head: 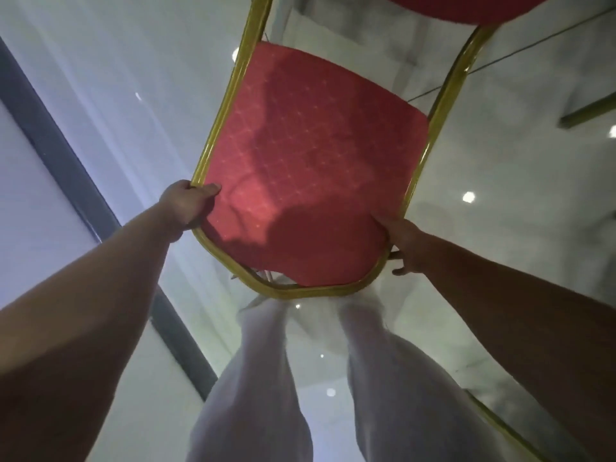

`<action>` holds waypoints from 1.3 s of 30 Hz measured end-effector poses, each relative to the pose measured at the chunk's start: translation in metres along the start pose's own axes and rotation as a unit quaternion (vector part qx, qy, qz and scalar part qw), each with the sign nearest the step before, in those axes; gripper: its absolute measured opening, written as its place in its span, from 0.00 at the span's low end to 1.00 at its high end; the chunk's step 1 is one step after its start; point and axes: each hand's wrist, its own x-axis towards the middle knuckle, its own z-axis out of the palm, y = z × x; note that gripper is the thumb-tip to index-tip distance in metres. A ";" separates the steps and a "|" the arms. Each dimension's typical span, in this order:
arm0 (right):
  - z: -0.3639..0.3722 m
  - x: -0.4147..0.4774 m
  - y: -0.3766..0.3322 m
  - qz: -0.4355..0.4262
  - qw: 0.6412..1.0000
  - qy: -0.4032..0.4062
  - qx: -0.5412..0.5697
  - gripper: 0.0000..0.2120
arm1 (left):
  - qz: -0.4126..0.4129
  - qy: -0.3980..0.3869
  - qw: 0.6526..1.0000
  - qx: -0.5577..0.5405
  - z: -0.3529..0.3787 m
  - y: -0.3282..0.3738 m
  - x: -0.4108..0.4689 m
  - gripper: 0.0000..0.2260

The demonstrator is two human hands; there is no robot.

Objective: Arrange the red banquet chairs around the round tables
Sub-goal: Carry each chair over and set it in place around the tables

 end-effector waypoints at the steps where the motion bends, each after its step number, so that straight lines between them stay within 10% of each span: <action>1: -0.009 -0.032 0.008 -0.002 1.000 -0.009 -0.001 0.42 | -0.007 0.006 1.000 0.002 -0.008 0.007 -0.038 0.11; 11: -0.123 -0.363 0.052 -0.080 0.996 -0.028 -0.026 0.39 | 0.021 -0.025 0.999 0.033 -0.114 0.131 -0.408 0.17; 18: -0.207 -0.475 0.052 -0.185 0.977 -0.012 0.104 0.21 | 0.101 0.045 0.984 -0.137 -0.101 0.195 -0.533 0.28; 25: -0.245 -0.520 0.019 -0.201 0.952 0.033 0.228 0.01 | 0.168 0.025 0.961 -0.218 -0.091 0.258 -0.576 0.11; 32: -0.240 -0.541 -0.010 -0.155 0.931 0.066 0.324 0.06 | 0.238 -0.029 0.953 -0.185 -0.114 0.335 -0.565 0.09; 39: -0.256 -0.588 -0.073 -0.261 0.895 0.276 0.233 0.25 | 0.329 -0.135 0.934 -0.018 -0.129 0.430 -0.552 0.20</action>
